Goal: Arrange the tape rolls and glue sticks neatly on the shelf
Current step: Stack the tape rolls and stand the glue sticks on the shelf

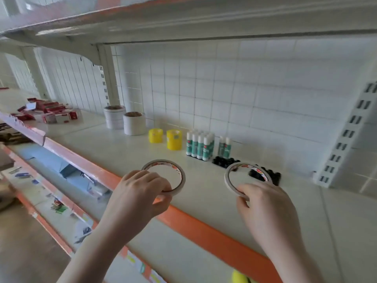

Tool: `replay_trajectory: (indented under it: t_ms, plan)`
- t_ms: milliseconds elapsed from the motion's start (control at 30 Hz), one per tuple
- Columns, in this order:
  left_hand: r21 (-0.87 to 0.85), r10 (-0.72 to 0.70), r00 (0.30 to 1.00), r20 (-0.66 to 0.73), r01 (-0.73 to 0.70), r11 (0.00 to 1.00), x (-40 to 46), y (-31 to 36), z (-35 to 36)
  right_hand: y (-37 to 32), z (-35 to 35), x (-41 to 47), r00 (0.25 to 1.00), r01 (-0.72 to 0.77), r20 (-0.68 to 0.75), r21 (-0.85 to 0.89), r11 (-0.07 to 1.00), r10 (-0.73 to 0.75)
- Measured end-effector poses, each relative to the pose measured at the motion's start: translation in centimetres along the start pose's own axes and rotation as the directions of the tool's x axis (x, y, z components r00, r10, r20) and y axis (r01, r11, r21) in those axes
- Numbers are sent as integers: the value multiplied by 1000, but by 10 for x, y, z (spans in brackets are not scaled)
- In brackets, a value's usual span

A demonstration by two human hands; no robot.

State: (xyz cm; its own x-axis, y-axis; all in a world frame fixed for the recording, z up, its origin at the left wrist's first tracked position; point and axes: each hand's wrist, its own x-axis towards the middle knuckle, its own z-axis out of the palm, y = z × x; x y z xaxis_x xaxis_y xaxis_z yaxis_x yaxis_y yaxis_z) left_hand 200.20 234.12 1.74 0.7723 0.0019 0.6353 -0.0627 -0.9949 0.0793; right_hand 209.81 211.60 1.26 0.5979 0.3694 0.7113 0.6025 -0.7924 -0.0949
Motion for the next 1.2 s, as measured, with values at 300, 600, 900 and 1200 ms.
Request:
replay_trajectory:
  t_ms: [300, 600, 900, 1200]
  plan:
    - [21, -58, 998, -1, 58, 998, 49, -162, -3, -99, 87, 105, 1000, -11, 19, 14, 1000, 11]
    - [-76, -4, 1000, -29, 2, 997, 80, -342, 20, -202, 173, 174, 994, -84, 66, -64, 994, 88]
    - [-207, 164, 986, 5, -160, 965, 107, -497, 34, -291, 242, 251, 957, -224, 149, -166, 960, 249]
    - [-295, 160, 987, 4, -151, 943, 102, -541, 63, -315, 287, 310, 933, -210, 268, -132, 969, 239]
